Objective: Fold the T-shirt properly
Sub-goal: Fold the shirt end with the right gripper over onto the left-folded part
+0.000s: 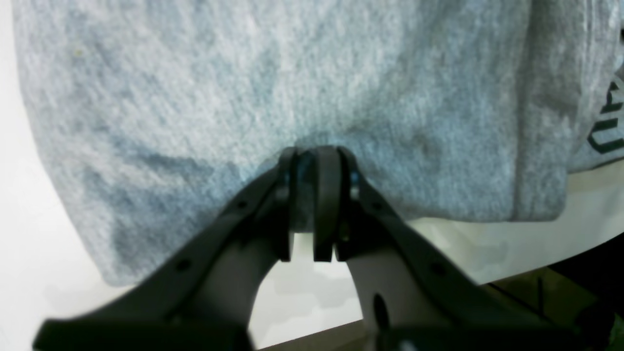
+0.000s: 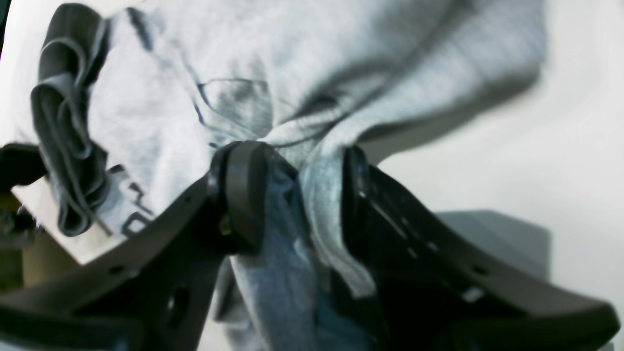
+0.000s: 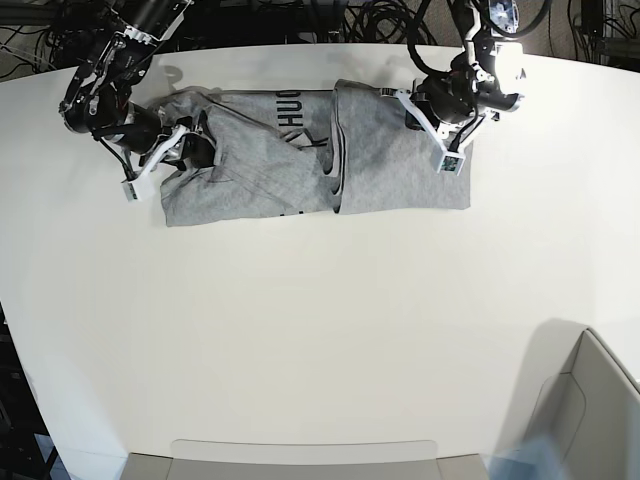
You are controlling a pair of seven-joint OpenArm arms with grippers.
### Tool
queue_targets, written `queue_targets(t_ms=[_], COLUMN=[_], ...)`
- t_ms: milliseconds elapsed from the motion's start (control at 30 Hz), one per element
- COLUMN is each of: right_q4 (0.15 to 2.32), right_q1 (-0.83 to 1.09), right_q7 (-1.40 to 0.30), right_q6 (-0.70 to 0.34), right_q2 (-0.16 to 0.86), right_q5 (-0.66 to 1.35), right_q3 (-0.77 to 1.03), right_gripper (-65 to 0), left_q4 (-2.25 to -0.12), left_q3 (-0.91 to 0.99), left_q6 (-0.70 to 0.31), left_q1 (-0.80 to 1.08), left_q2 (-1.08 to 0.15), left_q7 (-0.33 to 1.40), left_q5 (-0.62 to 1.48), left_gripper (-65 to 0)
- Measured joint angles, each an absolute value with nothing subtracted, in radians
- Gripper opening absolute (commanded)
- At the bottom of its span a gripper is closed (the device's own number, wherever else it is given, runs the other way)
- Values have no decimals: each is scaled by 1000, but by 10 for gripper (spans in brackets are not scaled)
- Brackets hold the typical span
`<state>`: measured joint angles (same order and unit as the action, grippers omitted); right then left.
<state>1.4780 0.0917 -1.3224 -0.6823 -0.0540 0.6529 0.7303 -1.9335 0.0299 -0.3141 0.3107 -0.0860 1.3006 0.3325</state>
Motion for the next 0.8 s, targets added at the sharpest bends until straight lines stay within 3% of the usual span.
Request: queue_targets(t_ms=[167, 333, 367, 533, 633, 800], right_q4=[1478, 1473, 1472, 1472, 1467, 1463], right_q1=[94, 113, 115, 99, 73, 13], right_q7=[-1322, -1324, -1324, -1354, -1364, -1377], right_q6=[-682, -682, -682, -682, -682, -683], right_q2=[-68, -79, -79, -82, -105, -14], right_q5=[651, 641, 644, 644, 645, 583], right_q3=[664, 560, 551, 568, 717, 869], right_gripper=[-440, -637, -650, -650, -650, -650], left_q4=[-1934, -1934, -1934, -1934, -1934, -1934], left_q3=[30, 30, 30, 32, 35, 35], left_q6=[-314, -314, -314, -314, -314, -314], left_q1=[310, 311, 311, 324, 337, 332], left_q2=[-86, -86, -86, -86, -87, -87], left_q7=[1301, 1301, 1301, 1299, 1301, 1300], left_q5=[332, 332, 332, 333, 332, 336], left_gripper=[-586, -586, -586, -587, -587, -588])
